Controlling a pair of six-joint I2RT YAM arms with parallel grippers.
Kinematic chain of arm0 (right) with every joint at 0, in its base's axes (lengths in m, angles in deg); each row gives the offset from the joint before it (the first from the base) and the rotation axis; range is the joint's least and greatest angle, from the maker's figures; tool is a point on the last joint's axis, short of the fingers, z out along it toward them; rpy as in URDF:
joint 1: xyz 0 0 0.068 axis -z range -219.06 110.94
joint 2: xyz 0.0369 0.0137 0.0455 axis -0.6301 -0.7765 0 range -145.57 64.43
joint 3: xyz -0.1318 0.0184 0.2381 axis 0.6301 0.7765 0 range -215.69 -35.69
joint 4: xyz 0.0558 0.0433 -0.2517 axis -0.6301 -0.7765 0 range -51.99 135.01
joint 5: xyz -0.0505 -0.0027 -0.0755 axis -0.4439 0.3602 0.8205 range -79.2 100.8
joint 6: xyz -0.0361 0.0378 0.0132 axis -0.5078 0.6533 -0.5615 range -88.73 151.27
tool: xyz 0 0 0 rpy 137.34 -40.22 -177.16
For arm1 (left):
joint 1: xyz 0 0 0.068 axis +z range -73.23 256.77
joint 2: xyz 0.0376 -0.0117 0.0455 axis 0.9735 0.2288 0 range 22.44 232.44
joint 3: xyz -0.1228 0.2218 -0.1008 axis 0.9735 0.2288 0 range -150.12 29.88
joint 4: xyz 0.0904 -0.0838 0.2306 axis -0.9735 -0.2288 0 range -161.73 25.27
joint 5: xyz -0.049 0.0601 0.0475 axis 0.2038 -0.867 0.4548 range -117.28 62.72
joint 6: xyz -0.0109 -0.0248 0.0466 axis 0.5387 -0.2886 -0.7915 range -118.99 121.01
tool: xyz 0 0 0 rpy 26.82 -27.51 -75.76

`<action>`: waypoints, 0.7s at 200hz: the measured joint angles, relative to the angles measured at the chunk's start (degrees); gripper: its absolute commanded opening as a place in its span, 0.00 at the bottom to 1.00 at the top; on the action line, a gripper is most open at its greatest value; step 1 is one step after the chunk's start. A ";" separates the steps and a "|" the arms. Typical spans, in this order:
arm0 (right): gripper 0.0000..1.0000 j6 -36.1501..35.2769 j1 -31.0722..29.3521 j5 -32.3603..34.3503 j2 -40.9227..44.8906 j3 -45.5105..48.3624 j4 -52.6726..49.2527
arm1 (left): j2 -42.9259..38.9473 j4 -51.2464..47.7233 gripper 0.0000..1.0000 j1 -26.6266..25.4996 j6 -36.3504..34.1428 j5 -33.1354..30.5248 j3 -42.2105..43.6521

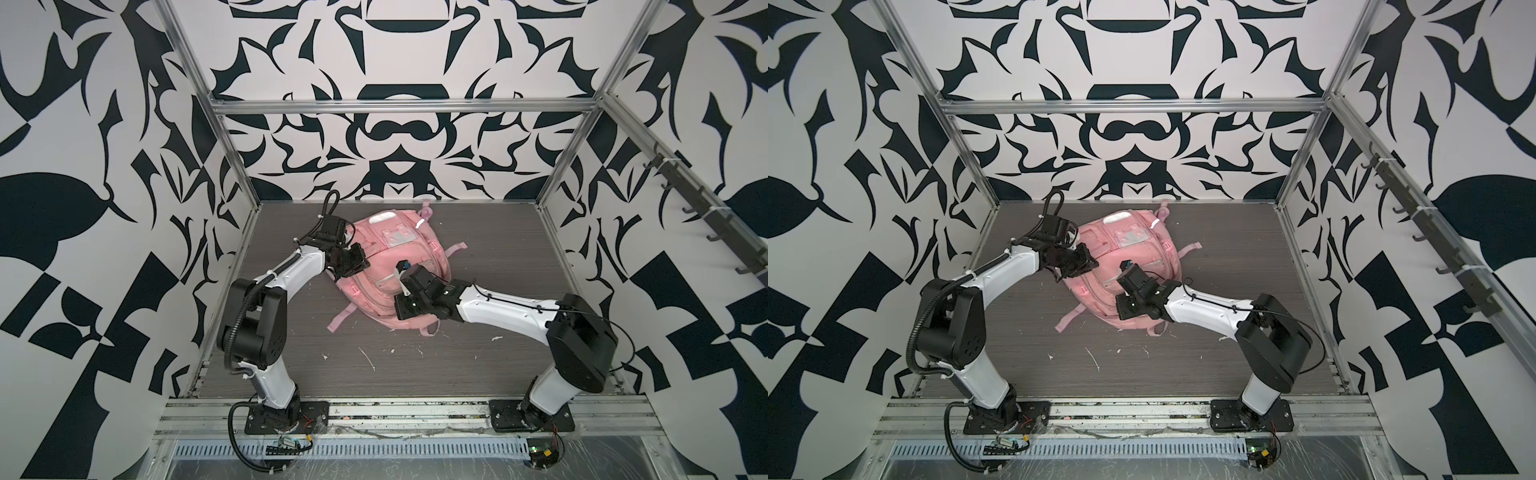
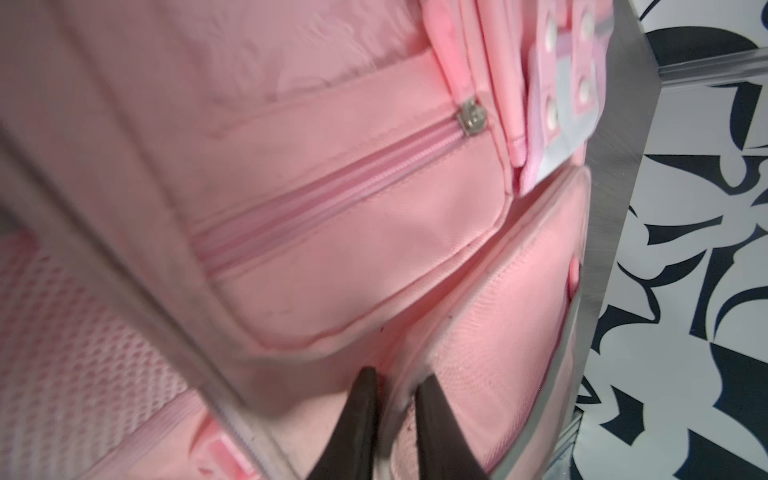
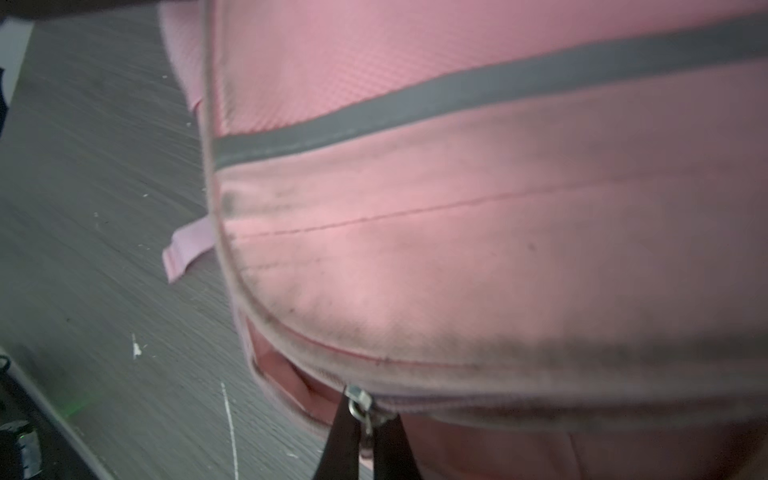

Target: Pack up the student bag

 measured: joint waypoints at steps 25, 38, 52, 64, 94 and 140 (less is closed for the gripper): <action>0.00 1.01 -2.73 -2.71 -4.81 -5.14 0.04 | -1.11 3.13 0.45 1.57 0.55 -1.38 0.02; 0.00 1.14 -3.43 -4.11 -6.95 -7.69 -0.13 | -3.45 4.07 0.47 1.99 0.42 -2.03 2.25; 0.00 1.14 -3.91 -5.38 -8.50 -10.08 -0.33 | -7.69 4.13 0.47 2.01 0.15 -2.49 6.29; 0.00 1.09 -4.02 -6.10 -9.44 -11.76 -0.63 | -11.74 4.04 0.48 2.01 0.11 -2.62 10.12; 0.00 0.94 -3.93 -7.21 -10.51 -13.94 -1.90 | -20.57 3.56 0.48 1.70 0.37 -2.05 18.29; 0.00 0.96 -3.91 -8.33 -11.82 -14.58 -2.75 | -24.41 3.15 0.48 0.26 1.49 -0.92 24.11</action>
